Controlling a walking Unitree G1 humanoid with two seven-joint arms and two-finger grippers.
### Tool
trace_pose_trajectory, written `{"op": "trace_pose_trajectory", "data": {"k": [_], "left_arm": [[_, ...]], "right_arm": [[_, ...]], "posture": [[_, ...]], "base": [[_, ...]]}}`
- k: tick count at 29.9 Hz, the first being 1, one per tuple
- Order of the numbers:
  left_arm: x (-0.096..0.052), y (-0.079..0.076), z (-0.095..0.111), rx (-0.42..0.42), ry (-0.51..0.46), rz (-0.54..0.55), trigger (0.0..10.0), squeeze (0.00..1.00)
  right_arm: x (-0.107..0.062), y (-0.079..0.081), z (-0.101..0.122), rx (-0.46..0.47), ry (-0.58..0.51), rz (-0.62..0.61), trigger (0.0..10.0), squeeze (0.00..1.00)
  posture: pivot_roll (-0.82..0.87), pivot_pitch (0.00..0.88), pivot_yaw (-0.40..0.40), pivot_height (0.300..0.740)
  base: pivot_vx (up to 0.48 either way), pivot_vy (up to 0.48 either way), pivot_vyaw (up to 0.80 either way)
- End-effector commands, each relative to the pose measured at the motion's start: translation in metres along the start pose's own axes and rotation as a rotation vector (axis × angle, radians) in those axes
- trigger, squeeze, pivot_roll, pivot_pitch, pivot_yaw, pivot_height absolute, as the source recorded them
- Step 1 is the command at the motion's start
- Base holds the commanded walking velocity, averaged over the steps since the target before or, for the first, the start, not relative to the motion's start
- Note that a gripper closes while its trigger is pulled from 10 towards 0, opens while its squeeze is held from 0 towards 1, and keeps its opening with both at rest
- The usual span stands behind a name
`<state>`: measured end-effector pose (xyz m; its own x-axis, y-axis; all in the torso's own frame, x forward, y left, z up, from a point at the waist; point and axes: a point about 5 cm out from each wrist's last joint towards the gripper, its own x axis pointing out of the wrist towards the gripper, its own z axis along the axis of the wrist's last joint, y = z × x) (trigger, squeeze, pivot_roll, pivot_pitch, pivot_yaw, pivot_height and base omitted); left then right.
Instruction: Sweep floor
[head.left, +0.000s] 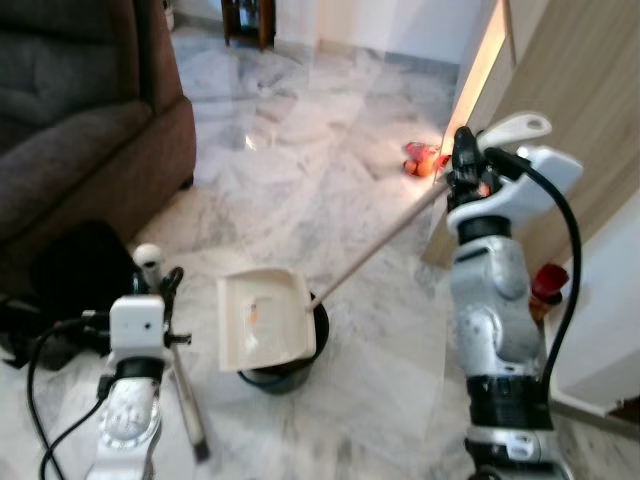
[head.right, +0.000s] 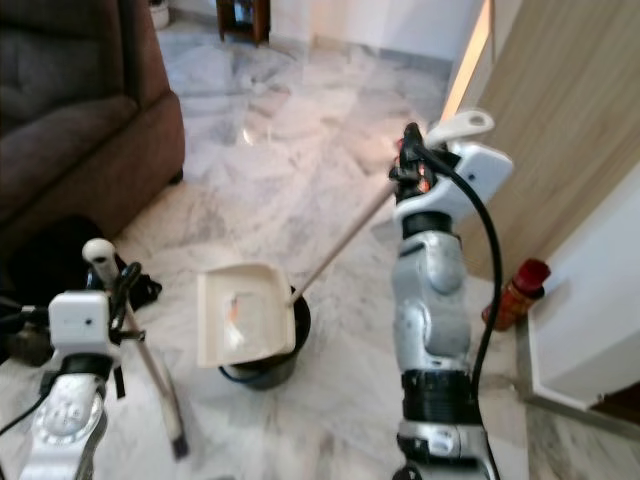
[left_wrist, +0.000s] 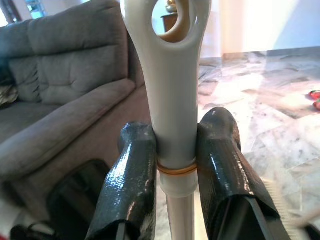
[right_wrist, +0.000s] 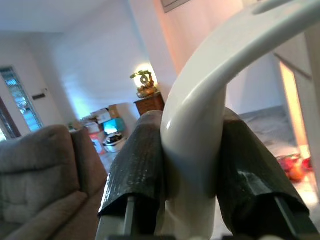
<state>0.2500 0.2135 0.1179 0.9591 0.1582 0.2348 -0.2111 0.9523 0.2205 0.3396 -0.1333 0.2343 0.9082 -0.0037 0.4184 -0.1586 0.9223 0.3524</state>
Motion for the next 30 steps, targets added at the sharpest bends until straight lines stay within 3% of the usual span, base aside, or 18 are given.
{"op": "trace_pose_trajectory", "data": {"k": [1, 9, 18, 23, 30], "left_arm": [[0.001, 0.000, 0.008, 0.011, -0.048, 0.006, 10.0, 0.00], [0.001, 0.000, 0.009, 0.004, -0.056, 0.003, 10.0, 0.00], [-0.004, 0.000, 0.006, 0.000, -0.054, -0.013, 10.0, 0.00], [-0.006, -0.001, 0.004, 0.003, -0.043, -0.020, 10.0, 0.00], [-0.007, -0.003, 0.003, 0.011, -0.046, -0.037, 10.0, 0.00]], "right_arm": [[0.003, 0.002, 0.015, 0.037, -0.068, 0.010, 10.0, 0.00], [0.002, 0.005, 0.014, 0.038, -0.064, 0.015, 10.0, 0.00], [-0.001, 0.014, 0.011, 0.001, -0.064, 0.055, 10.0, 0.00], [-0.005, 0.026, 0.016, -0.089, -0.113, 0.105, 10.0, 0.00], [-0.012, 0.048, 0.014, -0.121, -0.127, 0.202, 10.0, 0.00]], "posture": [[0.18, 0.083, -0.024, 0.740], [0.18, 0.089, -0.024, 0.740], [0.18, 0.100, -0.018, 0.740], [0.18, 0.100, -0.015, 0.740], [0.18, 0.096, -0.017, 0.740]], "base": [[0.394, 0.000, 0.00], [0.376, 0.000, 0.00], [0.000, 0.000, 0.00], [0.000, 0.000, 0.00], [0.000, 0.000, 0.00]]}}
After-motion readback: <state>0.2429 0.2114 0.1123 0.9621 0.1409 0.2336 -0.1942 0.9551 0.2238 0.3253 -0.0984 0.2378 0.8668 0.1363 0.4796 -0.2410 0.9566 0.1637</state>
